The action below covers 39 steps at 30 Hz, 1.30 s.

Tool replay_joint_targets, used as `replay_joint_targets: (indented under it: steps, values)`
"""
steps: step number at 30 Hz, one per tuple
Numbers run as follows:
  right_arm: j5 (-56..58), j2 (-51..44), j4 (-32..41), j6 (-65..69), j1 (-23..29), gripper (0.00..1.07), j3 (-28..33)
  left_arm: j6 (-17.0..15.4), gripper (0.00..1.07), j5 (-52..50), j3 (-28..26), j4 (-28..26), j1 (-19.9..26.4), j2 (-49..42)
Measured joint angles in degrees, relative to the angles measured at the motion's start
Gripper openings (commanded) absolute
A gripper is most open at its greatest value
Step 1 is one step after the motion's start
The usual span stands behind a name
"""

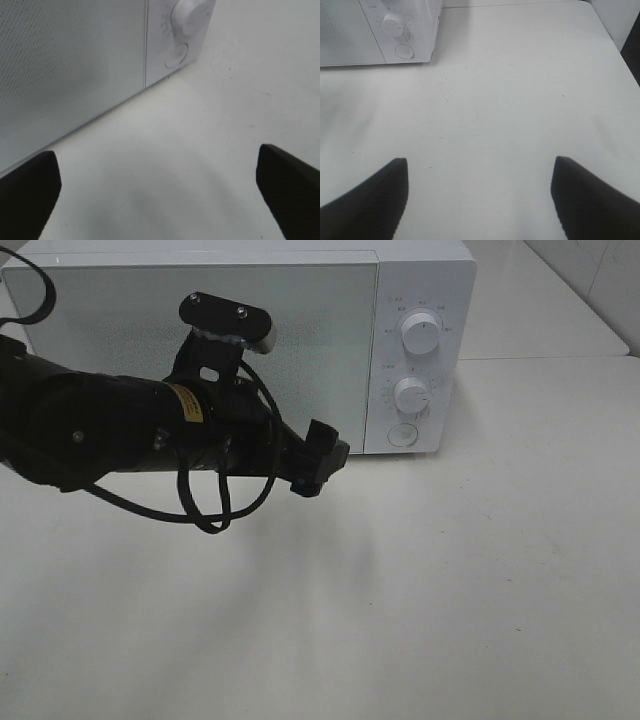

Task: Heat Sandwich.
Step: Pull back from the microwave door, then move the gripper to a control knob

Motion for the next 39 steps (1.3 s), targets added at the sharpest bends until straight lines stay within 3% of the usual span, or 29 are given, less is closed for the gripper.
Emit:
replay_joint_targets:
  steps: [11,18,22,32,33,39]
  values:
    - [0.0,0.0,0.0,0.0,0.0,0.76,0.0,-0.2,1.00,29.8,-1.0,0.0,0.0,-6.6]
    - [0.0,0.0,0.0,0.0,0.0,0.76,0.0,-0.8,1.00,40.2,-1.4,0.3,0.3,-9.9]
    - [0.0,0.0,0.0,0.0,0.0,0.76,0.0,-2.6,1.00,47.7,-1.4,0.4,2.8,-11.3]
    - [0.0,0.0,0.0,0.0,0.0,0.76,0.0,-3.1,1.00,61.2,-1.4,0.5,15.2,-20.3]
    - [0.0,0.0,0.0,0.0,0.0,0.76,0.0,-3.1,1.00,63.4,-1.4,0.5,19.0,-22.3]
    - [0.0,0.0,0.0,0.0,0.0,0.76,0.0,-3.2,1.00,68.7,-1.5,2.4,28.9,-28.7]
